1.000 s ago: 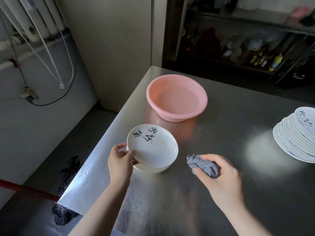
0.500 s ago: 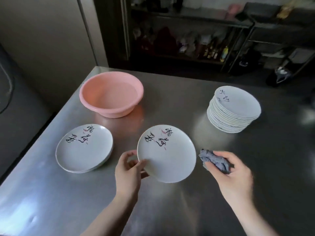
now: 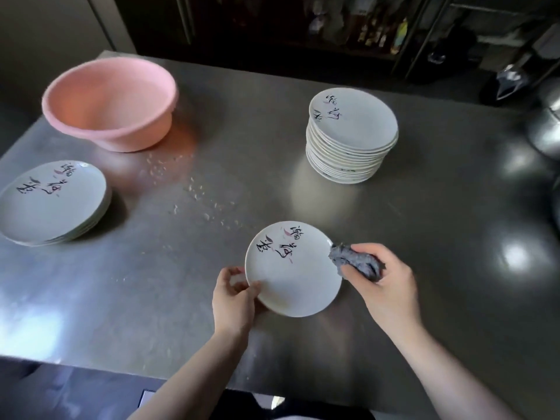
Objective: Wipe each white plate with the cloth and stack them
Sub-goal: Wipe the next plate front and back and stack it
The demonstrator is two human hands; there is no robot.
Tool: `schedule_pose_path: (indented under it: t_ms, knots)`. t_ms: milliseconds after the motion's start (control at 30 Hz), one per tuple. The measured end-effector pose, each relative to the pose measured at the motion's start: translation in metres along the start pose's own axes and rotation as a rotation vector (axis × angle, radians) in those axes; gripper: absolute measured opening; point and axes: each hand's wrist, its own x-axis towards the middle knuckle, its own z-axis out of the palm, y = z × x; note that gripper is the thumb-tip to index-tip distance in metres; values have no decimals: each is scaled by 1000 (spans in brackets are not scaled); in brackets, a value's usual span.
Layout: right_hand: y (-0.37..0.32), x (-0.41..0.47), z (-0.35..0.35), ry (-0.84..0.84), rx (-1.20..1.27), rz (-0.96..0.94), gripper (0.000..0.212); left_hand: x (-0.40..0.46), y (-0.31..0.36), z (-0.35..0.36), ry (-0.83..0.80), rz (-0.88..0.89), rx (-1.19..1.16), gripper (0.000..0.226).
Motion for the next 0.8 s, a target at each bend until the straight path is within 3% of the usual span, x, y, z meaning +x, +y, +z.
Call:
schedule_pose_path:
  t_ms: [100, 167, 267, 333, 533, 633, 800]
  knots:
    - [9, -1, 4, -38, -28, 37, 35, 0, 6, -6, -95, 20, 287, 28]
    - [13, -1, 6, -45, -37, 58, 34, 8, 18, -16, -170, 122, 633, 24]
    - [15, 12, 13, -82, -110, 56, 31, 23, 45, -24, -85, 330, 983, 18]
    - [11, 28, 25, -122, -184, 8, 29, 35, 60, -15, -39, 429, 942, 13]
    - [-10, 74, 83, -379, -432, -329, 25, 67, 74, 22, -182, 488, 859, 11]
    - [-6, 73, 95, -428, -487, -330, 25, 71, 72, 25, -224, 487, 865, 14]
    - [8, 53, 76, -343, -558, -223, 28, 70, 71, 26, -200, 494, 999, 14]
